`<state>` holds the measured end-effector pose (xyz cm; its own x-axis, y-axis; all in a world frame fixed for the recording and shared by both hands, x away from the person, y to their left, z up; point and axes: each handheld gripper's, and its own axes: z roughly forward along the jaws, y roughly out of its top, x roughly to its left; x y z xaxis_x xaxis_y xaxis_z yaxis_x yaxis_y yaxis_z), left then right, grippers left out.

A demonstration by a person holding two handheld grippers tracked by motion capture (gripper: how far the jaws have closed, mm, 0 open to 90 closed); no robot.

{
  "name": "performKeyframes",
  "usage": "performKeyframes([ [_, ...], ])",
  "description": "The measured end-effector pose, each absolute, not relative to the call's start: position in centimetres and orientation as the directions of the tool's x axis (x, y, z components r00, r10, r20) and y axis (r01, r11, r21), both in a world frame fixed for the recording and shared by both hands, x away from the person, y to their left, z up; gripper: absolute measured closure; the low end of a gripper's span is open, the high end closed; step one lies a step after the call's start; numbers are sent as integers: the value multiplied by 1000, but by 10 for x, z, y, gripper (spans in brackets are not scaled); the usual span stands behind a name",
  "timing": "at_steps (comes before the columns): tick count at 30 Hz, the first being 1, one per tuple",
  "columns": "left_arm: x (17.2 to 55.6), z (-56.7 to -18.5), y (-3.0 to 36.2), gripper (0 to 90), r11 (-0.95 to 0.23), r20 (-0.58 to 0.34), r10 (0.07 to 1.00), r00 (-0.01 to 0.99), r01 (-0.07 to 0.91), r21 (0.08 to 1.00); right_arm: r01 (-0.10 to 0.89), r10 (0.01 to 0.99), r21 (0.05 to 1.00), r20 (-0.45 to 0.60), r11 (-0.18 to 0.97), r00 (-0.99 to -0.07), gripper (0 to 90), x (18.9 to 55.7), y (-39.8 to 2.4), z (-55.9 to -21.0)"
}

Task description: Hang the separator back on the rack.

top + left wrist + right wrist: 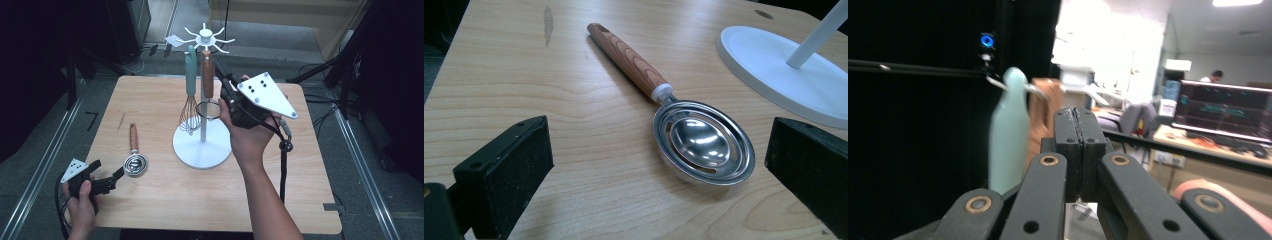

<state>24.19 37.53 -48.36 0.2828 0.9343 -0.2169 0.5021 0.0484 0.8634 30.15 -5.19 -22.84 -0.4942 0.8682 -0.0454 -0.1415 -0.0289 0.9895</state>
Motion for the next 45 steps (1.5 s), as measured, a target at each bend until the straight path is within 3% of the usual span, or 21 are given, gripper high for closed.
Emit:
performKeyframes([
  [26,244,-483,375,0,21,-216,925,311,528,849,28,881,999,-13,29,-473,843,297,-104,-326],
  [40,247,-482,371,0,-35,-192,919,345,555,831,128,859,986,-26,106,-511,739,281,-132,-391],
  [45,249,-483,368,0,-67,-173,922,346,584,809,172,883,975,-42,138,-468,674,275,-139,-408],
])
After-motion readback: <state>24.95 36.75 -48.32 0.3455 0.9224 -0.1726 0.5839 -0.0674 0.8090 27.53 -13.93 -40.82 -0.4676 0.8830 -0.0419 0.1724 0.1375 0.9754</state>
